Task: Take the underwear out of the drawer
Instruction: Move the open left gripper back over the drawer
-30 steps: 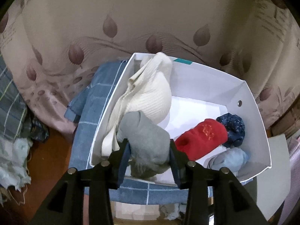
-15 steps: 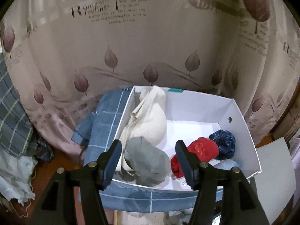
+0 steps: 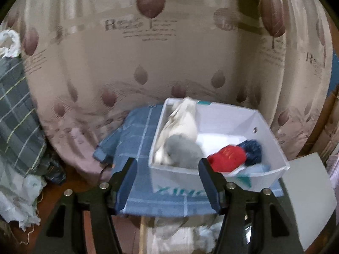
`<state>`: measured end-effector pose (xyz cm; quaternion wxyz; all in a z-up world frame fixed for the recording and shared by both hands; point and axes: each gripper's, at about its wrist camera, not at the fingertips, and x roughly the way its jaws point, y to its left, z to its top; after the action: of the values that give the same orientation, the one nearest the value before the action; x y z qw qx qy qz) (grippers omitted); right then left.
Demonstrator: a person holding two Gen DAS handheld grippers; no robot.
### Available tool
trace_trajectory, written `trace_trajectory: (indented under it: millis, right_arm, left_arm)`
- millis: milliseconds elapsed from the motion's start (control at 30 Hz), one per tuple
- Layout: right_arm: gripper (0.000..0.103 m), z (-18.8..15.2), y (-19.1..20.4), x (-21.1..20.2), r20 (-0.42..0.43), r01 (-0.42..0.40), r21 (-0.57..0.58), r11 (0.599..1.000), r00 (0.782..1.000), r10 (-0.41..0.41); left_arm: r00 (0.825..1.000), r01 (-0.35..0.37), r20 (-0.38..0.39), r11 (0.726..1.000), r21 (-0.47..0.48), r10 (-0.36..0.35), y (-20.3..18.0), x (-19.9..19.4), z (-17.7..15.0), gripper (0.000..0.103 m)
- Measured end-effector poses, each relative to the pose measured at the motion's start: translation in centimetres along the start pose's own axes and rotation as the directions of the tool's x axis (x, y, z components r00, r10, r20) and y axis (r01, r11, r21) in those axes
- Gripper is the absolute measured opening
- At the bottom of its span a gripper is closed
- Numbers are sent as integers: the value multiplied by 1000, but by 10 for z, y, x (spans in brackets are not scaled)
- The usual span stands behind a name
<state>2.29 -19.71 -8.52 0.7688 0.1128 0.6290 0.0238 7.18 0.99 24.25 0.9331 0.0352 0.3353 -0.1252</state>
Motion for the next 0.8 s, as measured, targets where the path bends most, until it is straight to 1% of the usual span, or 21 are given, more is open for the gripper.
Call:
trace_trajectory:
  millis: [100,200,267,300,333,367,467,533,600,633,733,800]
  right_arm:
    - [33,1,-1,-6,26,-4,5,1000,1000,4]
    - [33,3,0,-15,67,-6,2,1000,998,6]
    - [33,5,0,-24,103,-19,1,1000,994,19]
    - [33,5,1,-27,112,-23,-5,1000,993,24]
    - [33,6,2,-29,122,-22,-10,1000,992,23]
    - [33,5,2,-32,128,-16,-15,1000,992,17]
    - [33,7,2,-36,111,-26,-14,1000,993,27]
    - [33,7,2,-43,114,-28,-13,1000,993,29]
    - [33,7,4,-53,123,-29,-12,1000,992,30]
    - [33,7,5,-60,127,-32,-18,999,991,34]
    - [33,6,13,-82,145,-26,-44,999,989,32]
    - [33,5,21,-101,160,-30,-71,997,986,41]
  left_arm:
    - [1000,-22,-22,999,-28,22,16,5,-29,62]
    - [997,-43,-73,998,-49,39,29,21,-61,62]
    - [990,-74,-123,995,-65,65,38,36,-87,62]
    - [989,-81,-132,994,-74,71,42,42,-98,62]
    - [988,-85,-139,993,-81,74,44,46,-106,62]
    - [984,-88,-163,991,-99,71,48,54,-119,62]
    - [980,-70,-194,988,-136,43,56,70,-142,62]
    - [978,-73,-202,987,-146,42,59,81,-153,62]
    - [976,-100,-208,984,-151,67,59,90,-164,62]
    - [976,-100,-206,984,-146,69,57,94,-167,62]
    - [971,-85,-234,989,-124,54,52,105,-177,62]
    - [969,-90,-238,993,-78,70,47,108,-182,62]
